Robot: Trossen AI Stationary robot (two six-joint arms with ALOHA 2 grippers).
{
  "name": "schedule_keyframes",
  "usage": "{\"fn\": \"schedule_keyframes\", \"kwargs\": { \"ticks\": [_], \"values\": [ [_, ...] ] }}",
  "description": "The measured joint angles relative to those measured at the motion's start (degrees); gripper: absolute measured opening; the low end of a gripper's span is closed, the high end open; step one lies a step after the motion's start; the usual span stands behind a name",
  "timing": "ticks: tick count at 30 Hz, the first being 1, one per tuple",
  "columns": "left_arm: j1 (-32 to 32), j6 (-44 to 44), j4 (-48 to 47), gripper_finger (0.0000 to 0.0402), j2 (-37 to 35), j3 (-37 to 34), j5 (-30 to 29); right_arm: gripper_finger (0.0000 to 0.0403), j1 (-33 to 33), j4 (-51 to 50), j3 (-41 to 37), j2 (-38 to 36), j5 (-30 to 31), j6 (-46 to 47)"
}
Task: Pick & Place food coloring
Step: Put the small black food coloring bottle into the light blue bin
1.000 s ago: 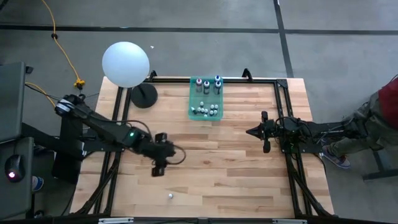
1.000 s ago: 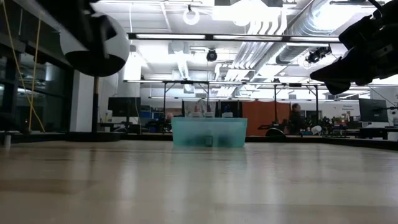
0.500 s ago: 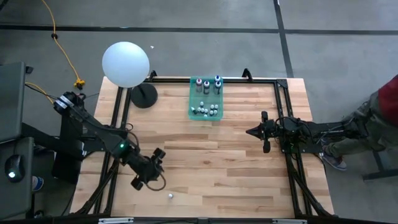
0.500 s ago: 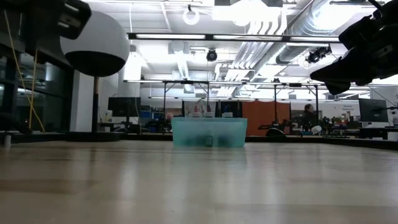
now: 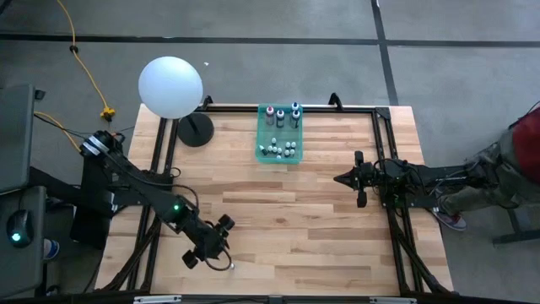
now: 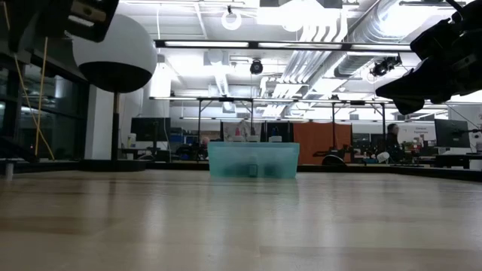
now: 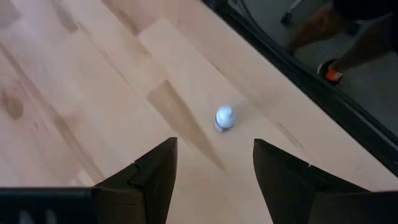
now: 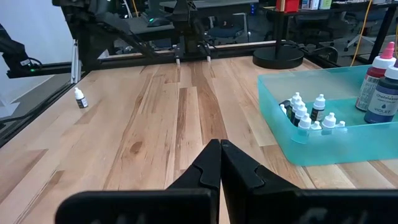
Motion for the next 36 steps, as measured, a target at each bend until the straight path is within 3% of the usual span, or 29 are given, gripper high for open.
{"fn": "schedule_keyframes", "kwargs": {
  "ticks": [15, 26, 36],
  "values": [
    [-1.4, 3.7, -7.5, 0.0202, 14.0, 11.8, 1.1, 0.0000, 0.0, 0.0, 0.0, 0.0, 0.0, 0.0],
    [-3.5, -4.8, -10.0, 0.0202, 20.7, 17.6, -3.3, 0.0000, 0.0, 0.0, 0.0, 0.0, 0.0, 0.0],
    [-3.4, -10.3, -10.8, 0.0202, 22.8, 17.6, -2.6, 0.0000, 0.0, 0.0, 0.0, 0.0, 0.0, 0.0]
  ]
}}
